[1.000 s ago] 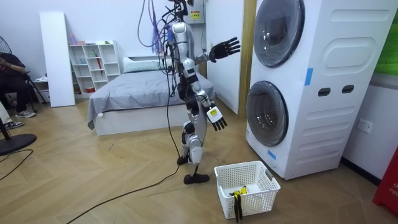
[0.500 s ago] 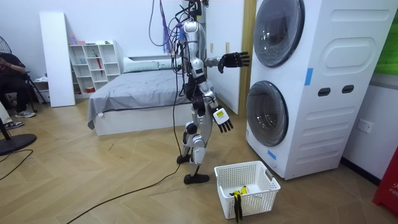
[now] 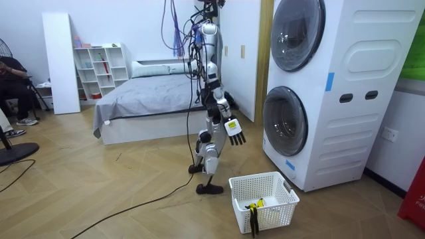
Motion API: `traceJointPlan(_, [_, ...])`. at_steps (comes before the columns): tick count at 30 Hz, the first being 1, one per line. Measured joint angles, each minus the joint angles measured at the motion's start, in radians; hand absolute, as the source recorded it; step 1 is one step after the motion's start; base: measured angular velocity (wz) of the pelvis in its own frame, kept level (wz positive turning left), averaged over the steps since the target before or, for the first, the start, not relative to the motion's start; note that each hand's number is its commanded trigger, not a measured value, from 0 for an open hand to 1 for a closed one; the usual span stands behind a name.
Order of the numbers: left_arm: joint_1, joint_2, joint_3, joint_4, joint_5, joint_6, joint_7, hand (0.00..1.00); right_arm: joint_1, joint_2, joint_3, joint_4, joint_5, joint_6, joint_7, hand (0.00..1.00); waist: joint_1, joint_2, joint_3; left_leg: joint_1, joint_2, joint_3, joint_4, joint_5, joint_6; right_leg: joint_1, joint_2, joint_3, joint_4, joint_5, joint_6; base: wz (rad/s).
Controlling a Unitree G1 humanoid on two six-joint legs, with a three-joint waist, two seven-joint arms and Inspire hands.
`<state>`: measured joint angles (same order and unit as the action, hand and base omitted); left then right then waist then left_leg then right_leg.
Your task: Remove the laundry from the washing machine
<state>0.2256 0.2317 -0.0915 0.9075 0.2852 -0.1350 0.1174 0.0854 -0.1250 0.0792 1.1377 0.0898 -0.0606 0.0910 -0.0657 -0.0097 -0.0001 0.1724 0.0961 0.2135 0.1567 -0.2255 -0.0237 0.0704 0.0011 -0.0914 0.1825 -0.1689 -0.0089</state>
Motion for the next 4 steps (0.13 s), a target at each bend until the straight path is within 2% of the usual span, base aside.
traceJointPlan(2, [0.025, 0.013, 0.058, 0.132, 0.011, 0.041, 0.062, 0.0, 0.007, -0.003, -0.015, 0.004, 0.02, 0.017, 0.003, 0.0, 0.021, 0.007, 0.0008, 0.012, -0.002, -0.002, -0.007, 0.0, 0.0, 0.006, -0.001, 0.001, -0.004, 0.0, 0.0, -0.06])
traceJointPlan(4, [0.043, 0.007, 0.1, 0.197, 0.027, 0.072, 0.078, 0.0, 0.015, -0.002, -0.021, 0.013, 0.035, 0.018, 0.012, 0.0, 0.028, 0.011, 0.0005, 0.018, -0.004, -0.003, -0.009, -0.005, -0.007, 0.024, -0.003, 0.0, -0.017, 0.0, 0.0, 0.08])
